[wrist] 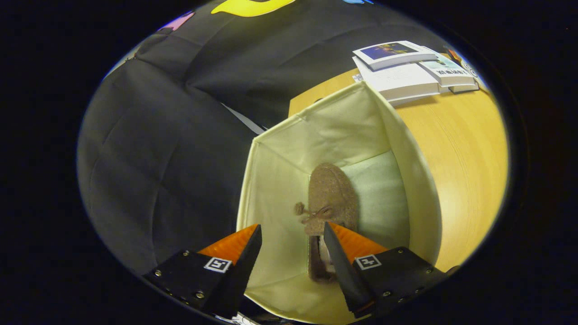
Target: Open the storage box then place both shoes into the box .Put the left shoe in first, then the right shoe, with the right side of both shoes facing outward in a uniform manner.
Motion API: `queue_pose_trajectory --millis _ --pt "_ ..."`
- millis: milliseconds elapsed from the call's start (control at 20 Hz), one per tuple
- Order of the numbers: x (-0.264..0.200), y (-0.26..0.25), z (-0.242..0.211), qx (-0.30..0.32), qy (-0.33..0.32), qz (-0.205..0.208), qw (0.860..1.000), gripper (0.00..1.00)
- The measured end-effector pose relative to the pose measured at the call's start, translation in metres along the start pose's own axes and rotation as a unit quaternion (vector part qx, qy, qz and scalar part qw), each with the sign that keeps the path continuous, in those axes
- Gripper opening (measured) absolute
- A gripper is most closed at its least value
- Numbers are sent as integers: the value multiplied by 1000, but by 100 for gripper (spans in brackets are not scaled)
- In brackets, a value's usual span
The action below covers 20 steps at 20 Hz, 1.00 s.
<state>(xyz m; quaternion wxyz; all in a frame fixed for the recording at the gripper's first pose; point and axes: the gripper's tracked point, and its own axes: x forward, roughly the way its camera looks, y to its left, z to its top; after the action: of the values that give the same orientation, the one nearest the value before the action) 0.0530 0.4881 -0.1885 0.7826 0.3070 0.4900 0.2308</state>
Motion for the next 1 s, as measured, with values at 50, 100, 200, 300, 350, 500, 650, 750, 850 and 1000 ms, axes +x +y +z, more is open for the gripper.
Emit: queue_pose_trajectory --millis 50,100,200,300,350,500,650,750,850,1000 --pt "-11 4 4 -25 -4 6 1000 90" --pt "-22 6 6 -48 -8 8 999 94" --pt "-53 0 14 -92 -27 0 995 98" --pt "-81 -12 25 -129 -47 -7 990 98" --pt "-94 -20 32 -142 -58 -14 988 98" --pt "-137 -59 55 -181 -93 -51 978 98" --pt "-183 -99 73 -206 -124 -87 967 98" --pt "-212 -126 83 -210 -143 -105 961 98" --pt "-241 -158 91 -209 -159 -126 957 98" --pt "-279 -209 99 -203 -175 -175 947 98"
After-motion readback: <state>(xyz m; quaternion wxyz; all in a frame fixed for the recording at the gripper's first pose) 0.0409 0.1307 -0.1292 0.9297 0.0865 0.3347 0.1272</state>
